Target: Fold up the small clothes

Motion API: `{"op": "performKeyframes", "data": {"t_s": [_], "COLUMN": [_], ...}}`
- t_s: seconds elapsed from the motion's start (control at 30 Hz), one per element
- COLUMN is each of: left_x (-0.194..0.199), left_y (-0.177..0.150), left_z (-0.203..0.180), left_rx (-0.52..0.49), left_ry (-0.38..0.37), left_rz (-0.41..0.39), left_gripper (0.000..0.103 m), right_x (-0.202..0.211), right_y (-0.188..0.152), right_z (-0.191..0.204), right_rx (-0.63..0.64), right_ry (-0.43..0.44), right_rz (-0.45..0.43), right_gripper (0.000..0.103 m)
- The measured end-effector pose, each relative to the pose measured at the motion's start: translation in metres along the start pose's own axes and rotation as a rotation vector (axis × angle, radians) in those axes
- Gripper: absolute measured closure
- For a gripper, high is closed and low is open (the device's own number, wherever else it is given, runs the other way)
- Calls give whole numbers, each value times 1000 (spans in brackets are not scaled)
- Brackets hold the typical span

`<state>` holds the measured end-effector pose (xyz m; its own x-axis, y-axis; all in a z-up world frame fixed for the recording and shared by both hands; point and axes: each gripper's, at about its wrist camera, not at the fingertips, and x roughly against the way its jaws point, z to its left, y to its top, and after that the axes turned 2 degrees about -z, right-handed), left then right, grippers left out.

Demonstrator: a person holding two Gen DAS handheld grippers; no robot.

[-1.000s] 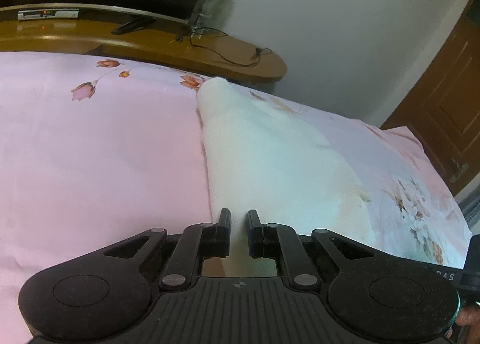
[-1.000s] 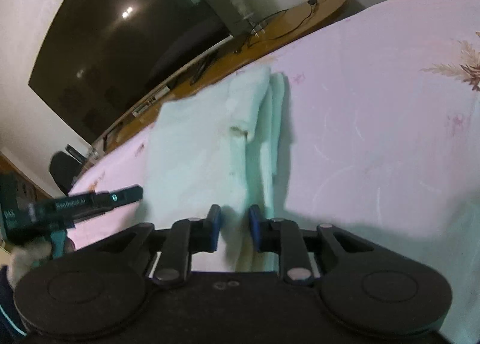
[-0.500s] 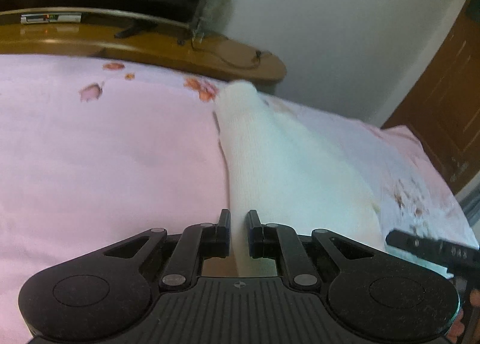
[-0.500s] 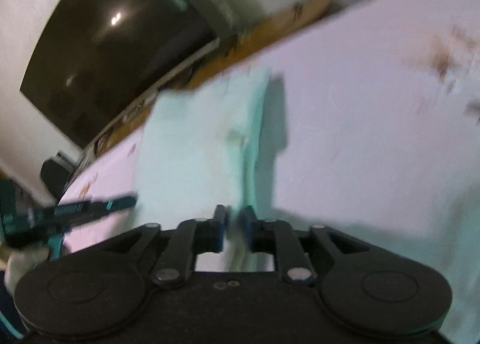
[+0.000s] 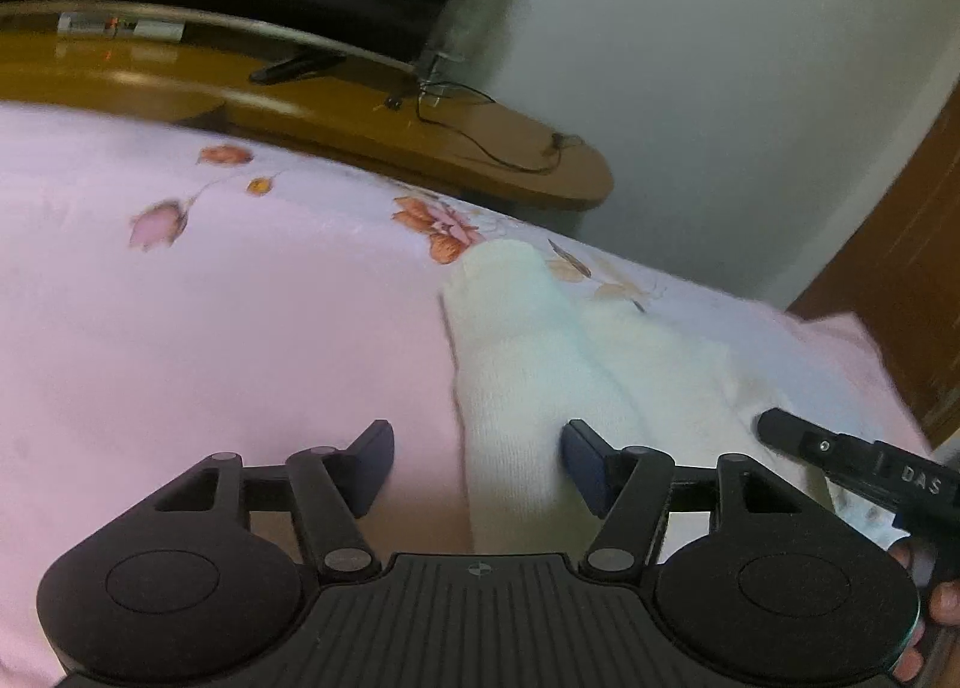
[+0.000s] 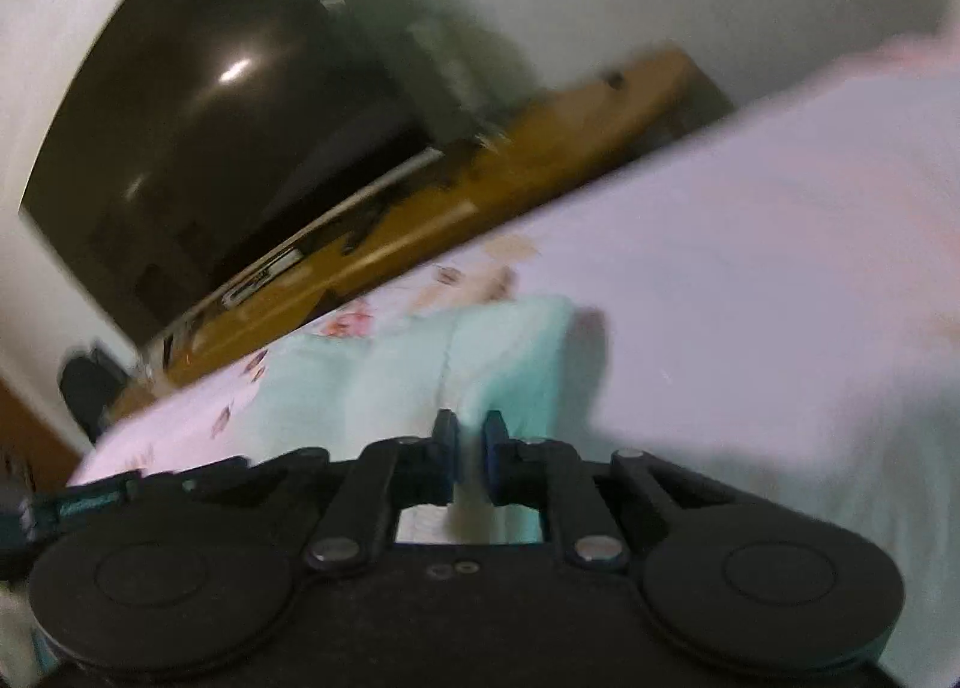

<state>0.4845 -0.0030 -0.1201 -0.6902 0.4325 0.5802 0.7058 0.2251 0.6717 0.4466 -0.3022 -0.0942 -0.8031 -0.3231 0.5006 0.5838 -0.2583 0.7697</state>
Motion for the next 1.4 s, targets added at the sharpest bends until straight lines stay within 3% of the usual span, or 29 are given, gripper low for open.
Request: {"op": "performKeyframes", "data": {"t_s": [0.07,0.13,0.17,0.23,0.27,0.3,0.4,0.47,0.5,0.57,0.6,0.63,0.67,0.73,0.8,0.9,0.93,0.97,1.03,1.1,1.17,1.27,1.4], "left_x": [2,6,11,21,22,22,4,-16,-19,-14,-5,5,16,30,36,31,33,38,52,63,72,81,91], "left_y": [-2,2,5,13,17,20,18,6,2,2,3,3,0,-8,-20,-40,-47,-52,-61,-68,-75,-82,-88], "left_z": [5,3,-1,-9,-13,-16,-25,-26,-27,-31,-34,-35,-36,-34,-31,-30,-30,-31,-33,-34,-32,-31,-35], "left_rx": [1,-12,-31,-78,-90,-101,-155,-154,-140,-131,-135,-139,-146,-152,-147,-159,-169,-174,-174,-189,-195,-181,-178], "left_ry": [9,9,25,30,27,29,74,55,34,43,33,15,2,4,8,20,26,33,44,60,76,86,94], "left_rz": [-11,-12,-31,-83,-89,-96,-35,57,59,60,48,26,10,2,16,74,62,52,50,49,50,51,56], "left_gripper": [41,41,41,41,41,41,41,40,39,39,39,39,39,39,39,39,39,39,39,39,39,39,39], "right_x": [1,-14,-16,-7,0,10,26,25,20,-1,0,1,4,30,52,60,54,41,48,63,81,105,95], "right_y": [-1,-5,-6,-6,-6,-4,0,-2,-7,-18,-15,-8,-5,-6,-15,-36,-48,-59,-61,-53,-57,-69,-89], "right_z": [9,1,-6,-15,-17,-16,-8,7,13,9,2,-4,-4,1,17,39,44,44,24,21,38,51,57], "right_rx": [65,83,69,26,16,8,12,96,155,218,162,119,132,141,195,255,315,365,264,193,250,263,281], "right_ry": [41,-66,-78,-103,-122,-115,-67,-45,-56,-155,-161,-264,-325,-229,-183,-79,-111,-197,-206,-233,-239,-163,-209], "right_rz": [-10,52,53,31,9,-22,-55,-32,2,109,96,122,129,73,26,46,96,170,154,161,119,95,172], "right_gripper": [93,94,93,88,80,82,86,86,88,88,88,84,92,92,86,84,84,83,74,73,75,75,75]}}
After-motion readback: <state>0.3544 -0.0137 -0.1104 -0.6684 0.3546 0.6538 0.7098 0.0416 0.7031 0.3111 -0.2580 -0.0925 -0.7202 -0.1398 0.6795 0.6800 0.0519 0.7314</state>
